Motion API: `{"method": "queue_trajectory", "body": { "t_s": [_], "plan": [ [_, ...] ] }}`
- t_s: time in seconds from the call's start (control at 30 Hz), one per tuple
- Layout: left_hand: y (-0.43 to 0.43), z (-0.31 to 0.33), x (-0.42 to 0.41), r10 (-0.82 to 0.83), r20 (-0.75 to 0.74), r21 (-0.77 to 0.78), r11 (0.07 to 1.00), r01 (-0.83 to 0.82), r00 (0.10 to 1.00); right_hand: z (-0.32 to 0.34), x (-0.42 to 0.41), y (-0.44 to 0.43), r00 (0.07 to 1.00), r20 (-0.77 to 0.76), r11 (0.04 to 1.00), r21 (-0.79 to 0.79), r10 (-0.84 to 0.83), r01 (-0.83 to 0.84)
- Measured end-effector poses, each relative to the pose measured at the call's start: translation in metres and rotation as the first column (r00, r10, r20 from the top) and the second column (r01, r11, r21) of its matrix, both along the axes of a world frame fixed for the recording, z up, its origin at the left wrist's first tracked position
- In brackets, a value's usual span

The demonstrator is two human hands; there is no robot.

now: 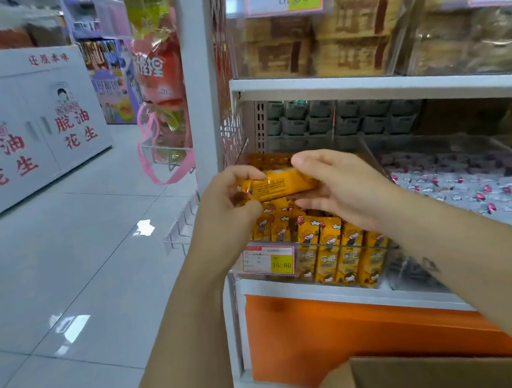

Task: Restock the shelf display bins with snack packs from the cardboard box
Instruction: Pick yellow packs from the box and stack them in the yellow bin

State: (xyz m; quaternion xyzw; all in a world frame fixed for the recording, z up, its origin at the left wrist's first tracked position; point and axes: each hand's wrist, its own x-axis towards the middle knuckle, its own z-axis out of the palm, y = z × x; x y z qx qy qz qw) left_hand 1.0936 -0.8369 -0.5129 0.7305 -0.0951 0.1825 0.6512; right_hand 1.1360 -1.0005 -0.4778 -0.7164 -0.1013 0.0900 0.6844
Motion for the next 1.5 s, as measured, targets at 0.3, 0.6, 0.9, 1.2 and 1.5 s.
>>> {"method": "queue_trajectory", "body": {
  "t_s": [0.3,0.6,0.9,1.2,1.5],
  "plan": [
    [0.005,-0.011,-0.002,0.016,-0.136,0.068,0.998,-0.007,0.991,-0.001,-0.004,-0.011,0.967,0.254,0.997,-0.071,0.008,0.01],
    [-0.008,-0.004,0.009,0.04,-0.074,-0.276,0.959,-0.059,0.996,0.02,-0.001,-0.024,0.881,0.439,0.771,-0.617,0.173,0.156],
    [-0.017,0.009,0.012,0.025,0.004,-0.325,0.945,-0.022,1.0,0.015,-0.003,-0.012,0.863,0.459,0.836,-0.542,0.211,0.084],
    [0.004,-0.009,0.018,0.387,-0.064,-0.01,0.921,-0.389,0.92,-0.022,0.024,0.034,0.863,0.463,0.85,-0.521,0.202,0.08],
    [0.016,-0.023,0.016,0.388,-0.128,0.295,0.894,-0.338,0.913,-0.048,0.034,0.028,0.82,0.327,0.374,-0.915,0.469,0.151]
  ]
}}
